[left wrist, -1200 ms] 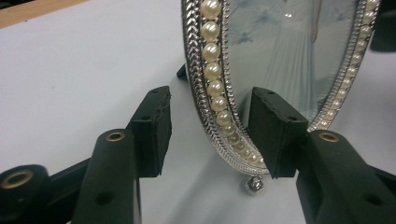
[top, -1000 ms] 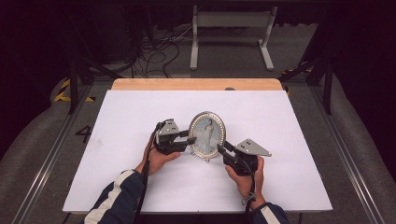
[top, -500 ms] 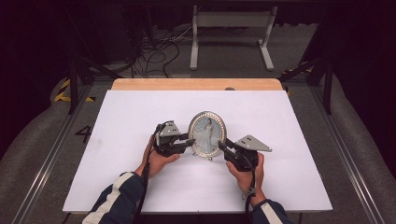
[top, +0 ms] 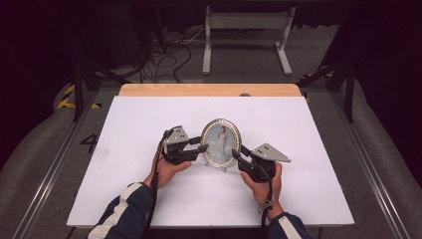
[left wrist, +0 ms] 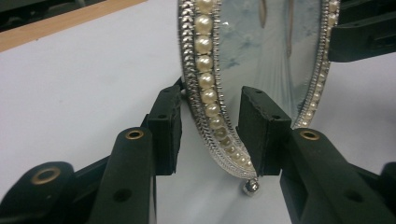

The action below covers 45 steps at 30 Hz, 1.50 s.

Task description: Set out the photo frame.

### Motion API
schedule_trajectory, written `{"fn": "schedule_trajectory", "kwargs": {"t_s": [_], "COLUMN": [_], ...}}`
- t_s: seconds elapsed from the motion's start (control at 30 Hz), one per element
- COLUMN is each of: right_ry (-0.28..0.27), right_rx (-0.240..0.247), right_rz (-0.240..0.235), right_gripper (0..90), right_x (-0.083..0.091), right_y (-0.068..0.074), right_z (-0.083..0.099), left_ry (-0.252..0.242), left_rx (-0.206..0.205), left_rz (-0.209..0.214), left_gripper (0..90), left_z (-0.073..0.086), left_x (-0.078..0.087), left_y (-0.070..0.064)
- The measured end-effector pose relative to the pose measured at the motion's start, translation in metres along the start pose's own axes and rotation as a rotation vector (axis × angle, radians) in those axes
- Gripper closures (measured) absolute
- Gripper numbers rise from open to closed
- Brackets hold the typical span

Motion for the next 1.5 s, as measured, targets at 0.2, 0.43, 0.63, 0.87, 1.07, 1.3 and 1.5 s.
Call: {"fn": "schedule_trajectory", "kwargs": {"t_s": [0.2, 0.43, 0.63, 0.87, 1.07, 1.3, 1.5], "right_ry": [0.009, 0.012, 0.016, 0.019, 0.018, 0.021, 0.026], "right_rx": [-0.006, -0.011, -0.022, -0.003, 0.0, 0.006, 0.02], "right_rz": [0.009, 0.007, 0.005, 0.011, 0.005, 0.005, 0.008], "right_gripper": [71.2, 72.2, 71.8, 71.4, 69.5, 67.6, 66.0], "right_x": [-0.003, -0.005, -0.005, -0.006, -0.009, -0.012, -0.013], "right_y": [-0.002, -0.003, -0.007, -0.007, -0.008, -0.008, -0.007], "right_z": [0.002, 0.003, 0.004, 0.002, 0.001, 0.0, 0.0], "left_ry": [0.001, 0.006, 0.013, 0.019, 0.026, 0.032, 0.036], "left_rx": [0.002, 0.002, -0.018, 0.021, -0.002, -0.009, -0.024], "left_rz": [-0.003, 0.0, -0.01, -0.008, -0.029, -0.04, -0.057], "left_gripper": [67.2, 68.0, 68.5, 70.6, 70.0, 69.6, 69.2], "left_z": [0.001, 0.0, 0.001, 0.004, 0.006, 0.008, 0.009], "left_x": [-0.001, 0.0, 0.001, 0.003, 0.006, 0.008, 0.008], "left_y": [0.001, 0.0, -0.004, -0.004, -0.007, -0.009, -0.01]}}
Point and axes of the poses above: each handheld gripper's, and its own axes: x roughly backward along the jaws, z roughly out of its underside, y roughly to its left, the point moved 8 cm from there along -x, roughly forward along the jaws, and after that the axes turned 12 degrees about x, right-handed, at the moved point
